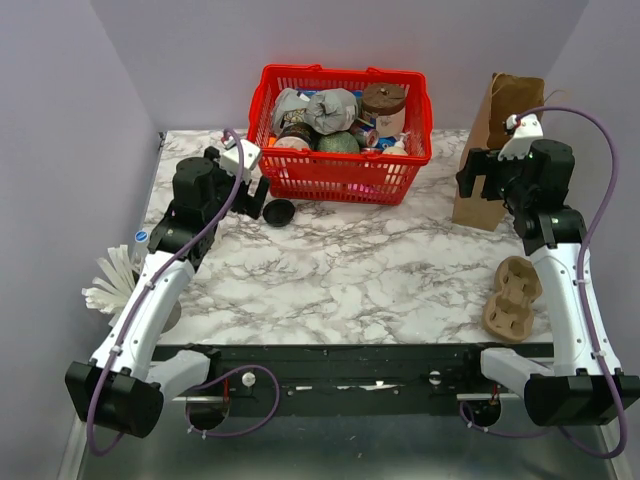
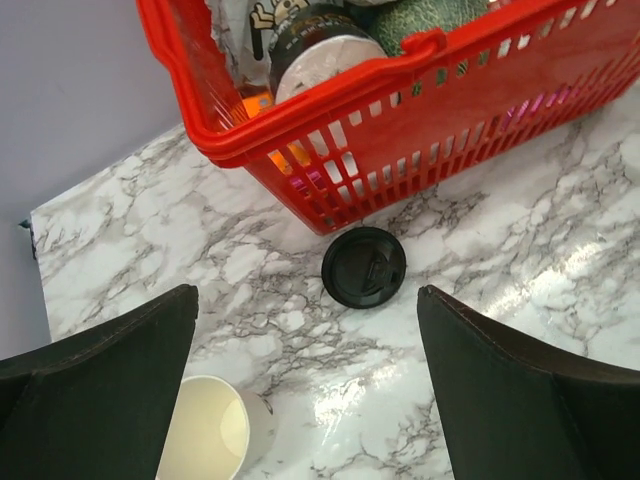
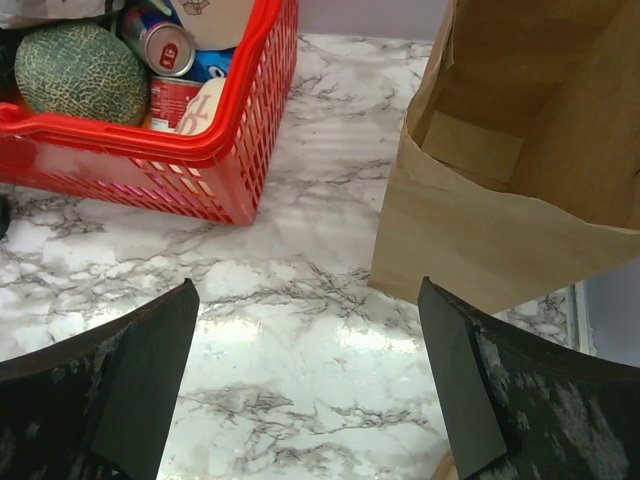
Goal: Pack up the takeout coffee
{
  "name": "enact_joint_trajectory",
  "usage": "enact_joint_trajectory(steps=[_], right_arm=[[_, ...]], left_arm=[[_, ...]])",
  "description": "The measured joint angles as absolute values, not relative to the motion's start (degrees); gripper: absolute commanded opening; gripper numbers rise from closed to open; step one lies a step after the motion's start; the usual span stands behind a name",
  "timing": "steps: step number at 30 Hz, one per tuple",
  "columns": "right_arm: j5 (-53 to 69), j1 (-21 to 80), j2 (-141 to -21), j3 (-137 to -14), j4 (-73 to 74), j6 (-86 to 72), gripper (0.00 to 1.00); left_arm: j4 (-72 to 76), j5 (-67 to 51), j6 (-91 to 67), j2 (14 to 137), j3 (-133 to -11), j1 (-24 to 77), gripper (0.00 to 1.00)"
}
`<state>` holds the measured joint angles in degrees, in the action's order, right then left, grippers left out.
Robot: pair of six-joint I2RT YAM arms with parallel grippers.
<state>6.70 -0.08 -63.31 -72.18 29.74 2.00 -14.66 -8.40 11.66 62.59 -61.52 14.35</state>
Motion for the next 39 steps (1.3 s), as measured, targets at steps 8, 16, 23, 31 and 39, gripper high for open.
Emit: enact_joint_trajectory(steps=[8,16,23,31,39], right_arm=[[20.91,-0.12,-61.08,-70.46,30.61,14.15,1.0],[33.78,-0.08,-61.45,-69.73,34.83,20.12,1.0],[37.95,-0.08,-61.84,-67.72,36.75,20.88,1.0],[39.11,-0.08,-61.82,-67.42,36.97,20.95,1.0],[39.11,-0.08,-61.58,-65.47,36.97,21.02,1.0]], left_arm=[[-27.53,-9.96,18.74,60.8,-63.46,14.39,0.97],[-40.66,-6.85,20.78,65.91,-65.12,14.37,0.88],[-44.34,1.56,20.45,70.94,-64.66,13.06,0.79],[-49.1,4.16,19.99,82.08,-71.68,10.76,0.71],[-52.25,4.97,19.92,87.07,-73.73,8.38,0.59]])
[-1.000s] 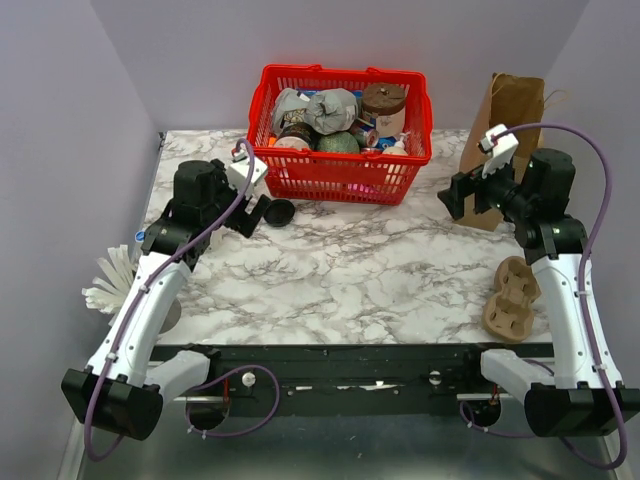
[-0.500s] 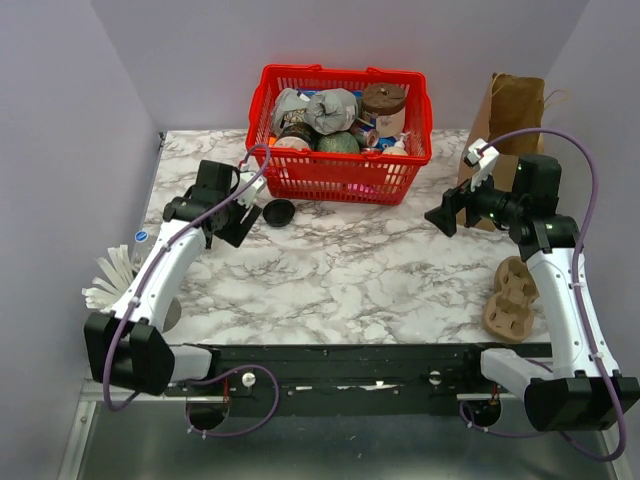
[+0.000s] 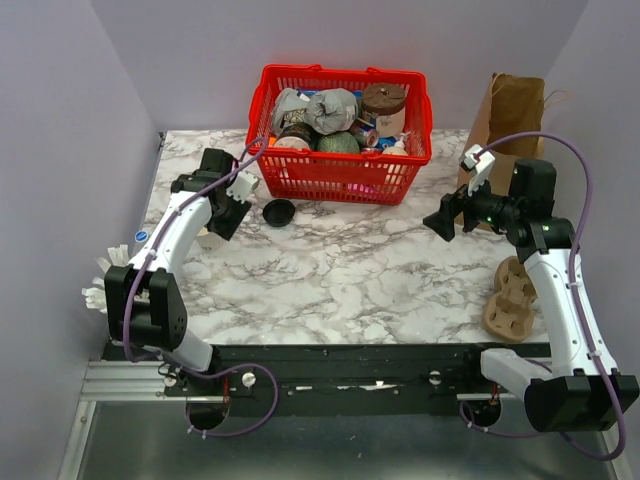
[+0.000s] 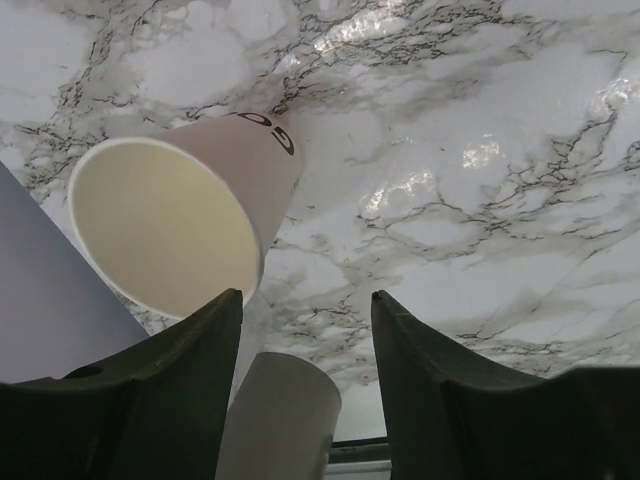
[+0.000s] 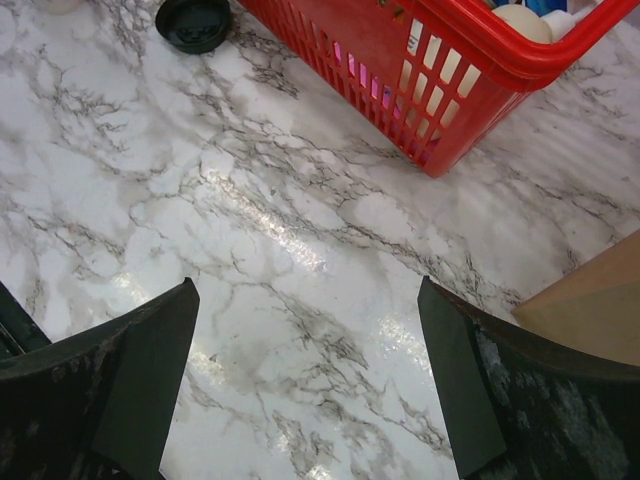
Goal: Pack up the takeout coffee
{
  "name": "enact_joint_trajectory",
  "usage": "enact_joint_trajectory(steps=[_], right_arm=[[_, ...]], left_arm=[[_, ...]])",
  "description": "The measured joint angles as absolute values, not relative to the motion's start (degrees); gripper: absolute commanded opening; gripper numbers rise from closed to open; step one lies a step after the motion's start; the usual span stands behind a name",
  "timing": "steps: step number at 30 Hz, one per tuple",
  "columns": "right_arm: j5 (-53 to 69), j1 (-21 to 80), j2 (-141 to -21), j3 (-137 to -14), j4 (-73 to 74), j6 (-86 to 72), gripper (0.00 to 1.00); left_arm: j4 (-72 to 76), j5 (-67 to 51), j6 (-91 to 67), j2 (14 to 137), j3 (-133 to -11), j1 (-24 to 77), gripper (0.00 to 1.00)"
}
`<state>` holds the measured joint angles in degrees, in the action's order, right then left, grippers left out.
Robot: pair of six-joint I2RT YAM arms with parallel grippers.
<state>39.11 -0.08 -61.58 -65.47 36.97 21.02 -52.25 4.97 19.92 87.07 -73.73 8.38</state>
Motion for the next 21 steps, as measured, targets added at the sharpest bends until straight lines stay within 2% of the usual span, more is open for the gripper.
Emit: enact_joint_trajectory(steps=[7,15,21], right_arm=[[39.16,-0.08,-61.73,-65.1,36.97,21.02,1.0],[39.22,-0.08,-63.44,-65.12,36.99,20.84,1.0],[39.29,-0.08,-63.46,-65.12,36.93,20.14,1.0]], left_arm=[[-52.82,4.97,21.23,90.26,-75.53,6.59,0.54],[-52.47,4.93,23.38,92.51,-76.14,5.56,0.36],[-52.23,4.89,24.64,92.55,-76.14,5.56,0.27]])
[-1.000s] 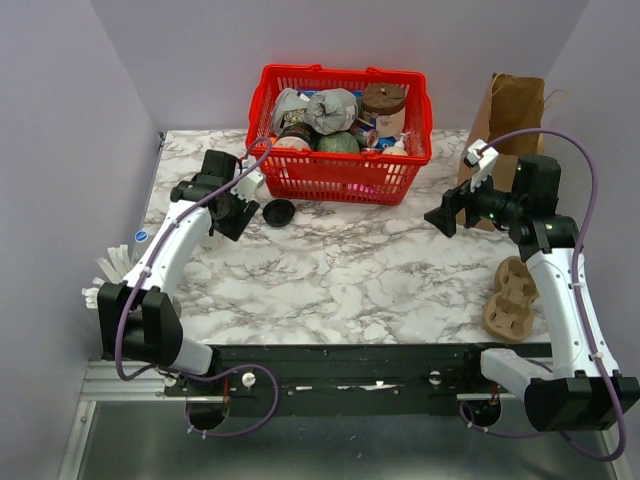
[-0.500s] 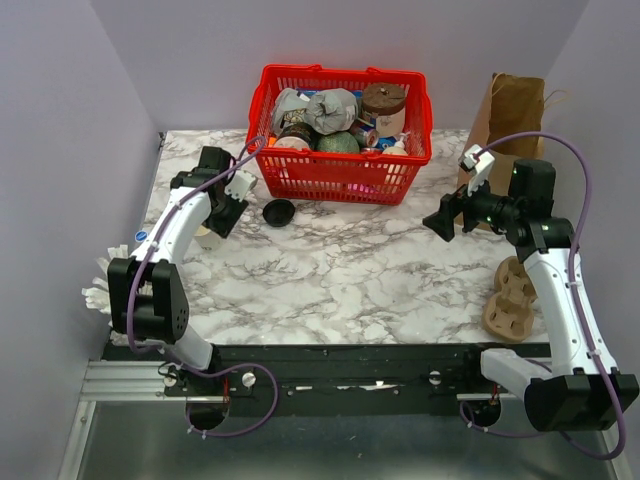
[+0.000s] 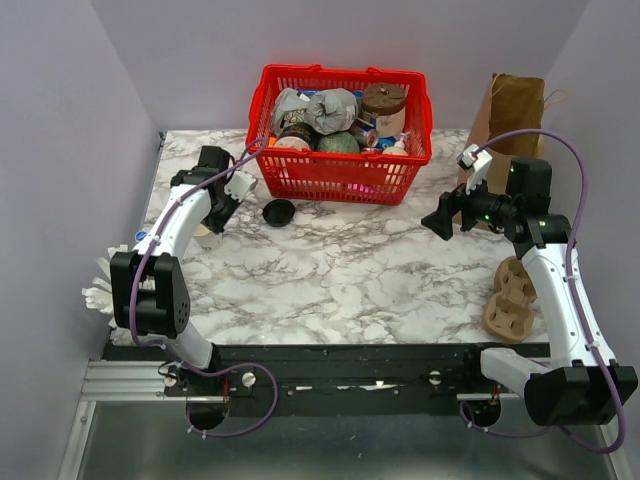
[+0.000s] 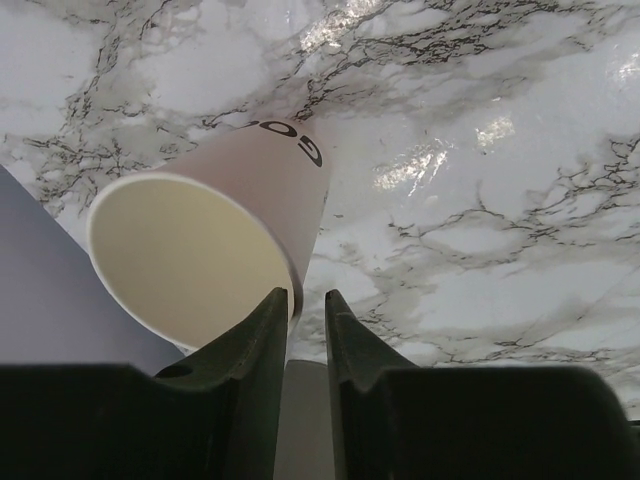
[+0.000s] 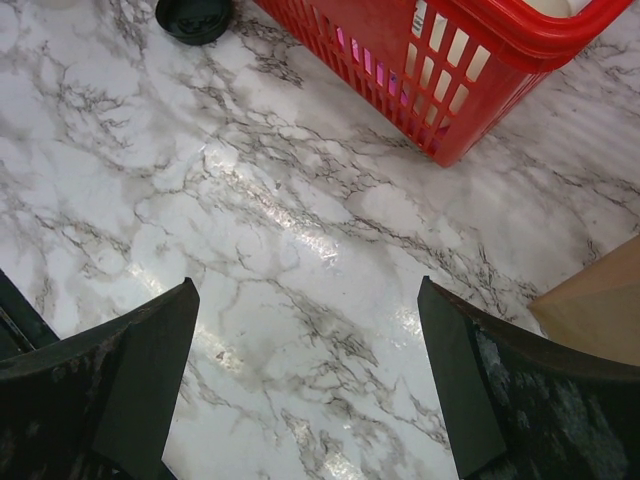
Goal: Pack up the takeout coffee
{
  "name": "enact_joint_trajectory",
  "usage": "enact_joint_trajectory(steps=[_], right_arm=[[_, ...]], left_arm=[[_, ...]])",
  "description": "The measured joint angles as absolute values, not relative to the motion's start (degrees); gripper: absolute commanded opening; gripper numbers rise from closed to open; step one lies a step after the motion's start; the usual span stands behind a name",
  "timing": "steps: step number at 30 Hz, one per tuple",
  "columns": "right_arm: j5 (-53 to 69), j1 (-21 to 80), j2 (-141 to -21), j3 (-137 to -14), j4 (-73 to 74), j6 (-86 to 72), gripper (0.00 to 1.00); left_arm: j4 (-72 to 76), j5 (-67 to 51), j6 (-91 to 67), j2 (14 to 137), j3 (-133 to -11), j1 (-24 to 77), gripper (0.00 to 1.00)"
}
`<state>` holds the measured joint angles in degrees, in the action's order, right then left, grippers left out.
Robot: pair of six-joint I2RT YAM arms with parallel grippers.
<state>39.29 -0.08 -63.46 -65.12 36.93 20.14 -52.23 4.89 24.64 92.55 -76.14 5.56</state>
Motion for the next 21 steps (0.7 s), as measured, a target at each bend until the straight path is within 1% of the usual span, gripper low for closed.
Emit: enact_joint_trajectory(steps=[4,5,12,21], right_arm=[[39.83,-0.08,-63.46,-65.1,36.73,19.22,1.0],[39.97,-0.08,-63.46,-65.1,36.58,19.05,1.0],[40.12,-0.08,-63.46,-65.1,36.1,18.46,1.0],[40.12,-0.08,-63.46,-65.06,36.12,18.44,1.0]], left_arm=[[-51.81,4.91,25.54,92.55,-76.07,5.58,0.21],[-51.75,4.93,25.74,92.55,-76.05,5.58,0.17],[-51.99,4.84,26.52,92.47,-76.05,6.15,0.01],[-55.99,2.07,26.39,89.03,-74.22,10.11,0.0]])
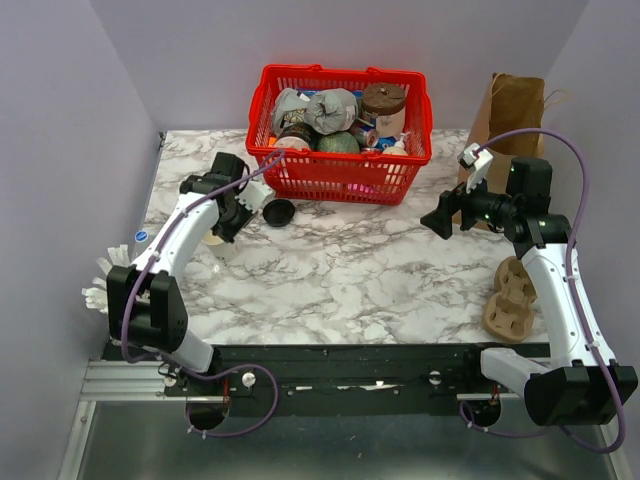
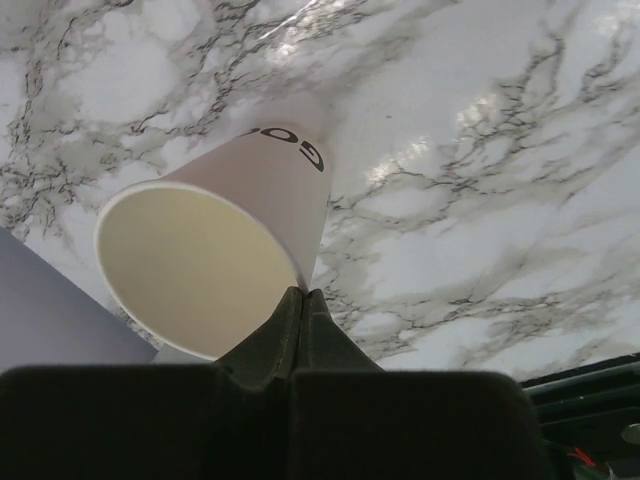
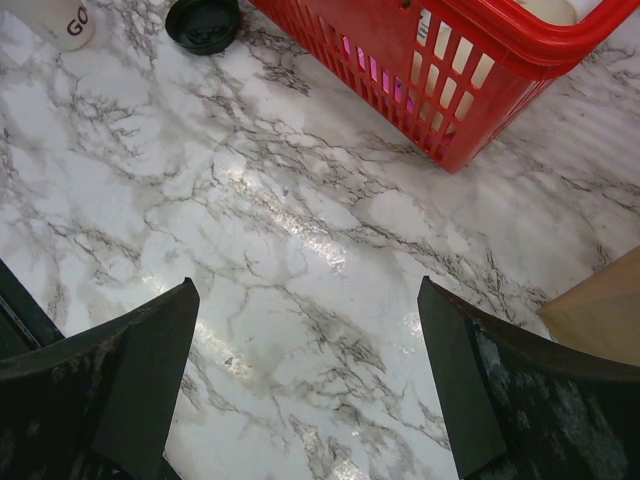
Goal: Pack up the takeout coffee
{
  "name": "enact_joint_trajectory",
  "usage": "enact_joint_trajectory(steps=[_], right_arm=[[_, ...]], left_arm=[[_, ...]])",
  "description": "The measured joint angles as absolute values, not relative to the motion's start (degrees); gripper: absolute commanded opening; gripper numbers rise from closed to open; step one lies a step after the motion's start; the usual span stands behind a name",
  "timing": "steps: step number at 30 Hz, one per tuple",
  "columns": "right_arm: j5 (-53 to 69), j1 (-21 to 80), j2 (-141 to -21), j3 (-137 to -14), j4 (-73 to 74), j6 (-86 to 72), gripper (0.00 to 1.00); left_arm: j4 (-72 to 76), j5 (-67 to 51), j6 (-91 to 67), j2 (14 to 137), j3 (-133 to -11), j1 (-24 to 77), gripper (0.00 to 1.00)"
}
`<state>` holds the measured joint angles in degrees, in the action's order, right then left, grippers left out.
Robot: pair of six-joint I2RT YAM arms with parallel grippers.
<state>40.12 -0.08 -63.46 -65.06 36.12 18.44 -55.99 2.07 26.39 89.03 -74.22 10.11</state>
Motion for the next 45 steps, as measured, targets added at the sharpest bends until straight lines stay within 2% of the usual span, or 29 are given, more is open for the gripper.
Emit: enact_joint_trajectory(steps=[4,10,23,29,34,41,45], right_arm=[[39.97,-0.08,-63.46,-65.06,36.03,17.93,1.0],[35.05,-0.08,-64.45,-65.06,33.71,14.26,1.0],[29.34,-0.08,-65.69,-65.06,32.62,9.37,1.0],[25.58,-0.08,-65.45,-65.06,32.67,7.01,1.0],[25.32,-0.08,-65.14,-65.06,32.64,5.37,1.0],[25.36,-0.08,-64.27,-64.12,32.58,3.01,1.0],[25.36,-0.08,-63.72,-63.55,32.38,2.81,1.0]], left_arm=[[-58.89,-1.32,26.39,85.23,-73.89,15.75,0.0],[-61.52,-6.76,25.36,82.59,-75.13,30.96,0.0],[-60.16,-8.64,24.6,94.63,-86.78,53.39,0.0],[-58.0,-8.54,24.03,97.49,-88.27,58.61,0.0],[-57.41,-8.21,23.75,98.0,-88.01,60.71,0.06],[-56.62,-5.45,23.46,98.7,-87.07,61.19,0.0],[-56.07,-2.35,23.51,98.7,-86.32,61.69,0.0]])
